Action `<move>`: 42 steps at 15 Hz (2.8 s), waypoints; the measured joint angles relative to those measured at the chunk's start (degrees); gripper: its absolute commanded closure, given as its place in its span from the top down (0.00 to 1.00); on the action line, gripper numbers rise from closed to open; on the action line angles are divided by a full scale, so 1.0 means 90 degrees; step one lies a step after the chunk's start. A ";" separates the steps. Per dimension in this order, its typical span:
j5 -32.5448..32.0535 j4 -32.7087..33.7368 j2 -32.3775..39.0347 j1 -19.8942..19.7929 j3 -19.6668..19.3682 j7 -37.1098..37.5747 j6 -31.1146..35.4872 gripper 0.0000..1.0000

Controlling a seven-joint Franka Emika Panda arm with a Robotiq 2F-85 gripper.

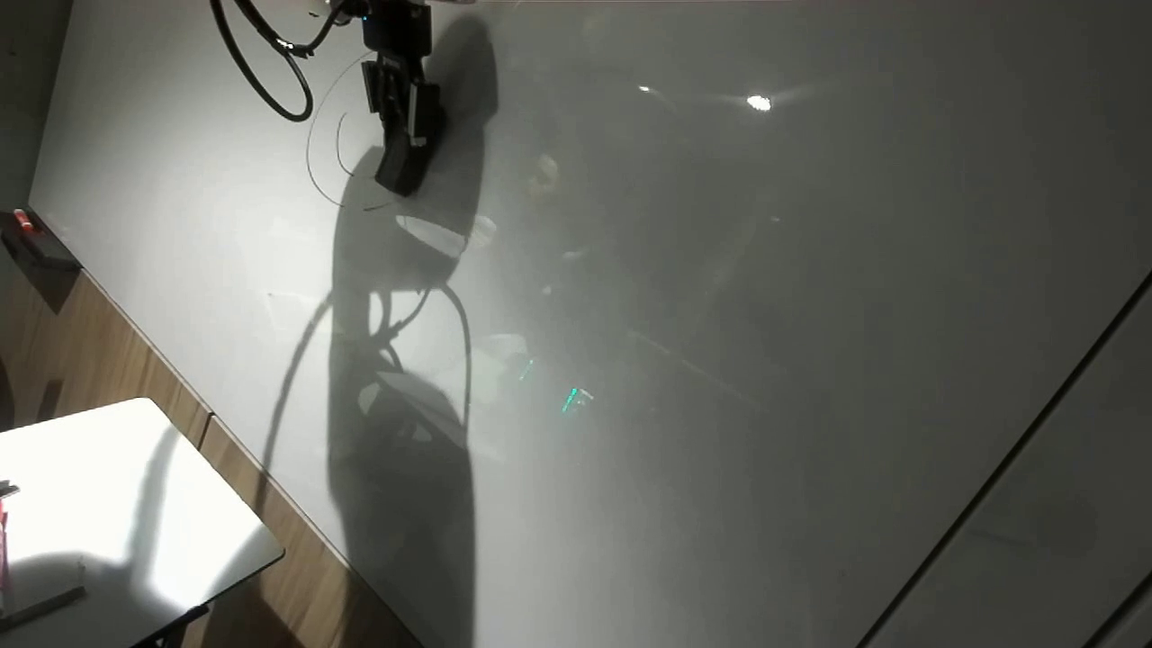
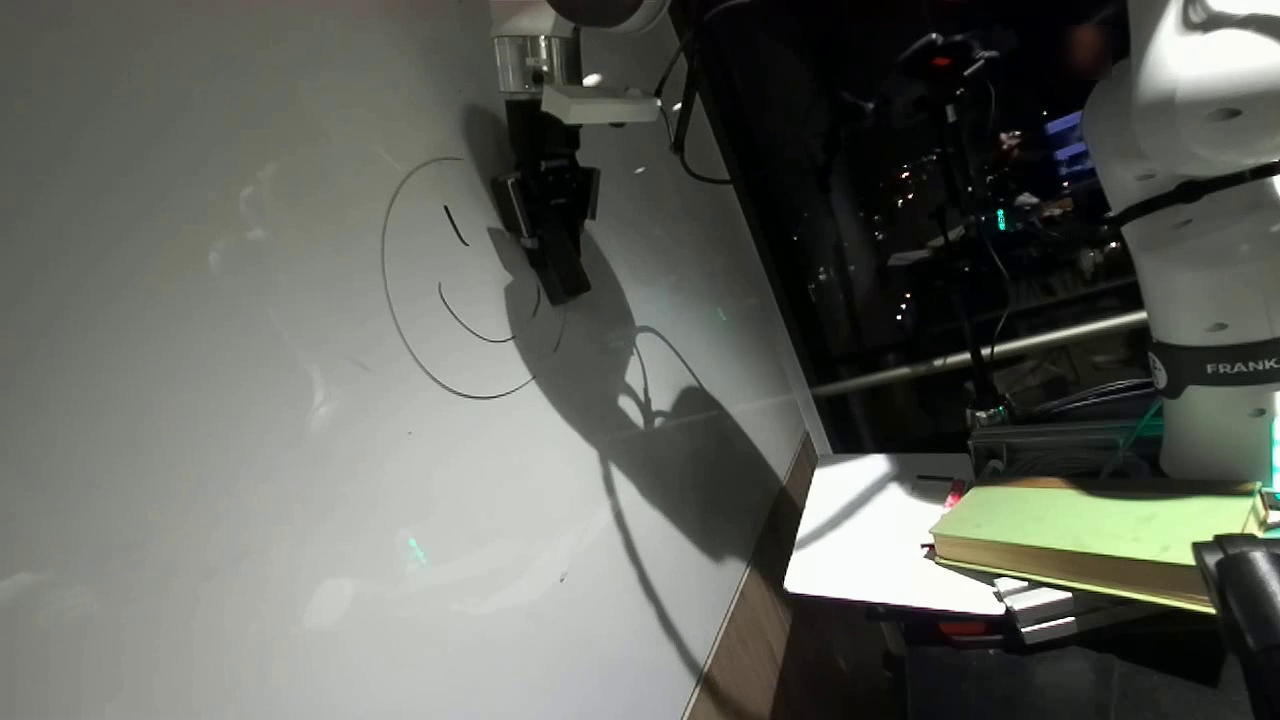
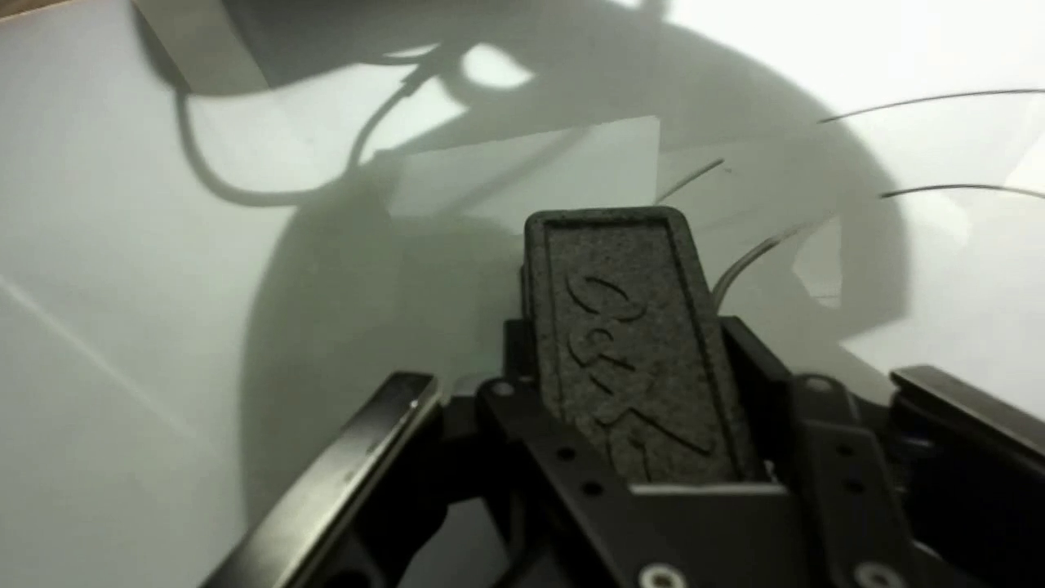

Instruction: Use the duster to rub the smiley face off of the board

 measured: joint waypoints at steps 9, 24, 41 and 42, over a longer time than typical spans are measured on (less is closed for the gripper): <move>-0.0016 -0.0765 0.0220 0.0250 0.0447 0.0221 0.1162 0.31; -0.1281 -0.0946 0.0678 0.0099 0.0616 0.0769 0.1580 0.31; -0.0843 0.0004 -0.0088 -0.0418 -0.0566 -0.0609 -0.0242 0.31; -0.0688 0.0040 -0.0100 -0.0417 -0.0592 -0.0709 -0.0289 0.31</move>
